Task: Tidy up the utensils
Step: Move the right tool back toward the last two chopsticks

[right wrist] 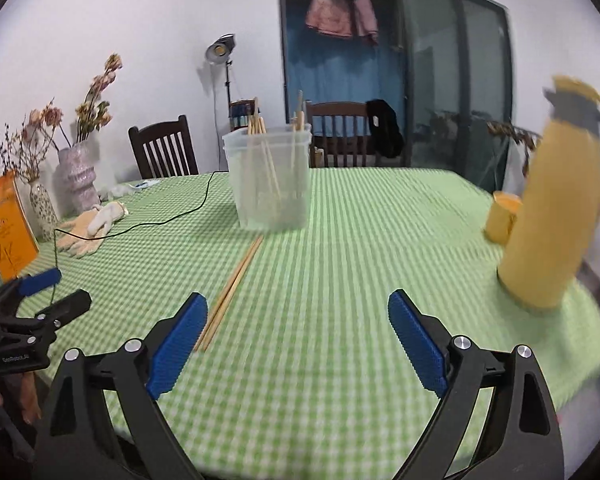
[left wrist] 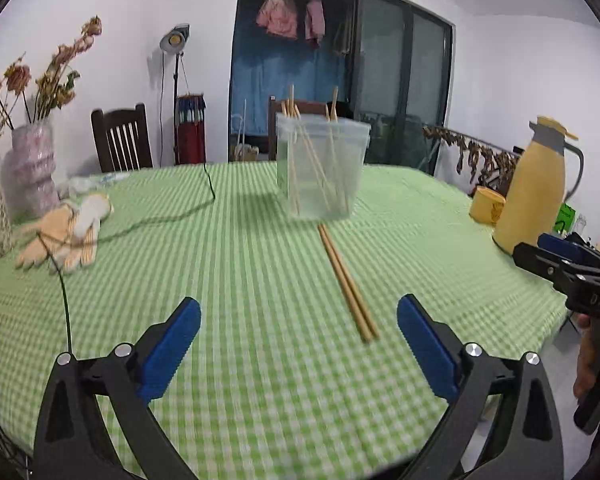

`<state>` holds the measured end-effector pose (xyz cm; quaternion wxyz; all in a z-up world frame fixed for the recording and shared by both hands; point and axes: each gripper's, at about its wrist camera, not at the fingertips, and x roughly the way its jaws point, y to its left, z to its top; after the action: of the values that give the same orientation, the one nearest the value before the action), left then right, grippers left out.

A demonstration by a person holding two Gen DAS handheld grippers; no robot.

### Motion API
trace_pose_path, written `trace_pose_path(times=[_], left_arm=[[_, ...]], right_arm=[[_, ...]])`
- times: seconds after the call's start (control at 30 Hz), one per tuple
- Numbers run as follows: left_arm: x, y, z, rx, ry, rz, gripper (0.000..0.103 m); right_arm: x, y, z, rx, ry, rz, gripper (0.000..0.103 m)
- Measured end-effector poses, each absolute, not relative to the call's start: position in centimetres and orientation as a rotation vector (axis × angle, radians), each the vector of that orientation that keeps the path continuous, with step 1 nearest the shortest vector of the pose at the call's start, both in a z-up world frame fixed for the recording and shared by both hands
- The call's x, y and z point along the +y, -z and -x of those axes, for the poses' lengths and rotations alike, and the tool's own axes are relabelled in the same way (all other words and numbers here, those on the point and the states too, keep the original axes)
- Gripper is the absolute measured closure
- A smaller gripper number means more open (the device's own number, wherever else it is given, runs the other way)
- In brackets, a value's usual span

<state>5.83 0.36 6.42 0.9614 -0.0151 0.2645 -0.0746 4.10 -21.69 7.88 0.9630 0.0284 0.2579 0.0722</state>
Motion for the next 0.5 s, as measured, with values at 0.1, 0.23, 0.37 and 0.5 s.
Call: trace_pose_path(times=[0.1,0.23,0.37,0.5], left_arm=[[0.7,-5.7,-5.3,0.552,0.154,-0.021,0.007],[1.2,-5.3,-5.5,0.553,0.108,-0.036,0.007],[1.8,-5.4,-6.0,0.569,0.108,-0.002,0.007],[1.8,-5.5,-5.9,0.562,0.113,-0.019,0.007]], right_arm=[[-20.8,-6.7,-4.1,0.563,-0.147,-0.015,0.015],[-20.0,-5.9,-4.3,0.584,-0.147,0.019,0.015],[-19.9,-5.5,-4.2,0.597,-0.157,0.023,0.015],[-20.1,-5.4,-4.1,0.597,-0.149,0.016,0.015]])
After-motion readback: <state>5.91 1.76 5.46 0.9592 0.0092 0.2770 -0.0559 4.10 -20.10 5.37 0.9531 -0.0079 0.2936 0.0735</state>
